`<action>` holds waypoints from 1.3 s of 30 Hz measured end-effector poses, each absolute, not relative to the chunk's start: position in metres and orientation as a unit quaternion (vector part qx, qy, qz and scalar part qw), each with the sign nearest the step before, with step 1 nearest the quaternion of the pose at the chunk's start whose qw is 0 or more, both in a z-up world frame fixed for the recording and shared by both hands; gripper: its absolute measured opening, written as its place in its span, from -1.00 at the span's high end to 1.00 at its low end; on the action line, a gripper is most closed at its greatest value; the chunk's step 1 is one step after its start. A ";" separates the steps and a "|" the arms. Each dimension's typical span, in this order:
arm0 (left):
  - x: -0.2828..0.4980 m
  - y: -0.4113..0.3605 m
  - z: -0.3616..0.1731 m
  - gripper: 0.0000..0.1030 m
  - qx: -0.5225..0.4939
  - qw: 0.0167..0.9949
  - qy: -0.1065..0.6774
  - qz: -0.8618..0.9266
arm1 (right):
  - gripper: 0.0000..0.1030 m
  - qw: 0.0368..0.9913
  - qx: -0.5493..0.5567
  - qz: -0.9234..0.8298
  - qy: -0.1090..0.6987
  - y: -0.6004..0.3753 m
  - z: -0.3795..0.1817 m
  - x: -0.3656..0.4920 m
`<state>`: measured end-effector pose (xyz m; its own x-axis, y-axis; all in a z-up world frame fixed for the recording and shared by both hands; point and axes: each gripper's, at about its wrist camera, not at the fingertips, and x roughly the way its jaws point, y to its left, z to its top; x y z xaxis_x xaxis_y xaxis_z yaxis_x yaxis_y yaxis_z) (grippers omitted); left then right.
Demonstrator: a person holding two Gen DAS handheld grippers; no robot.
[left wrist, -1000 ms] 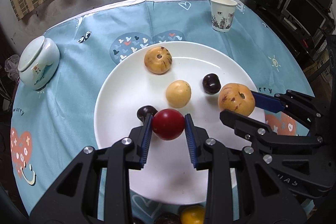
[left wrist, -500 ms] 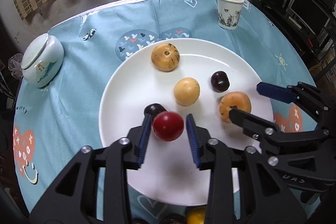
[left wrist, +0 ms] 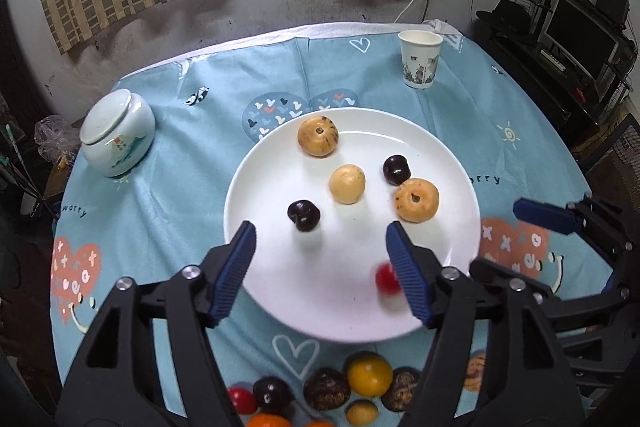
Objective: Organize fruits
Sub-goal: 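Carry the red plum and tan pear to the plate and release both, then grasp a dark red plum with the left tool while the right tool grasps a yellow tomato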
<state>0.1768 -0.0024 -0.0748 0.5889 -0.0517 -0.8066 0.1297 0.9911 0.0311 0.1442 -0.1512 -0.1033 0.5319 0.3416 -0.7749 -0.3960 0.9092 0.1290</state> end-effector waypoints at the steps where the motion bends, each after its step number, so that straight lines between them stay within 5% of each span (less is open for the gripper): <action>1: 0.171 -0.001 -0.072 -0.44 0.042 0.892 0.448 -0.049 | -0.27 0.875 -0.025 0.210 0.436 -0.155 -0.103 0.133; 5: 0.136 0.017 -0.066 -0.59 0.036 0.895 0.443 -0.035 | -0.27 0.870 0.002 0.204 0.450 -0.172 -0.113 0.085; 15: 0.029 0.072 -0.101 -0.59 0.000 0.867 0.498 -0.009 | -0.27 0.829 0.003 0.260 0.495 -0.170 -0.157 -0.026; 23: -0.034 0.057 -0.144 -0.59 -0.008 0.826 0.561 -0.059 | -0.26 0.819 -0.147 0.290 0.473 -0.128 -0.178 -0.050; 30: -0.051 0.018 -0.154 -0.59 0.004 0.810 0.575 -0.112 | 0.23 0.796 -0.178 0.323 0.480 -0.115 -0.192 -0.028; 34: -0.046 0.001 -0.155 -0.59 0.009 0.806 0.577 -0.130 | 0.74 0.793 -0.150 0.331 0.489 -0.128 -0.184 -0.026; 39: -0.033 -0.025 -0.162 -0.59 0.018 0.803 0.577 -0.151 | 0.80 0.789 -0.116 0.323 0.510 -0.154 -0.184 -0.028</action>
